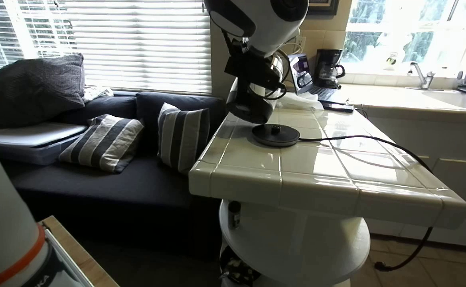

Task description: Put the kettle on the stand

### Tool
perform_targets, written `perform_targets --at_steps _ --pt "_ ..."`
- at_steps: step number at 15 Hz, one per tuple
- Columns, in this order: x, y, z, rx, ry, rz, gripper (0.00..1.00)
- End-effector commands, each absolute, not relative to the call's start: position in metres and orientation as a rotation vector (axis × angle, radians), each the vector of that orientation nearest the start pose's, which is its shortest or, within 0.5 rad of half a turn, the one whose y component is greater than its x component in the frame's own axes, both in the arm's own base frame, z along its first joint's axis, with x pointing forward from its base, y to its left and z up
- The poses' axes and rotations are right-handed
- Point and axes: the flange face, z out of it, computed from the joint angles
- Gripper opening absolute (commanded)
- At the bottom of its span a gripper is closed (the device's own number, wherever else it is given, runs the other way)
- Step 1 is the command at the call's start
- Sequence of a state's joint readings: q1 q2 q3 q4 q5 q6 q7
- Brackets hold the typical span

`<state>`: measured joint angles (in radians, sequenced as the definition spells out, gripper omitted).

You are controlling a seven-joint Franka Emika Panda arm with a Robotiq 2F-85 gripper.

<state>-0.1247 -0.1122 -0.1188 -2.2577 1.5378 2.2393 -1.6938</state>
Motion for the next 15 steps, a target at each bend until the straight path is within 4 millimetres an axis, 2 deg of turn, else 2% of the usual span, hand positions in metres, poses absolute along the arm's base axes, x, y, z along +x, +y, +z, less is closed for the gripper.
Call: perform_targets --at_steps 1,7,15 --pt "0.498 -0.101 0.468 -2.091 -0.456 -1.436 0.0" --pt "0.48 -0.109 0.48 -2.076 -0.416 -1.556 0.0" --pt "0.466 -0.147 0.487 -2.143 -0.148 -1.785 0.0"
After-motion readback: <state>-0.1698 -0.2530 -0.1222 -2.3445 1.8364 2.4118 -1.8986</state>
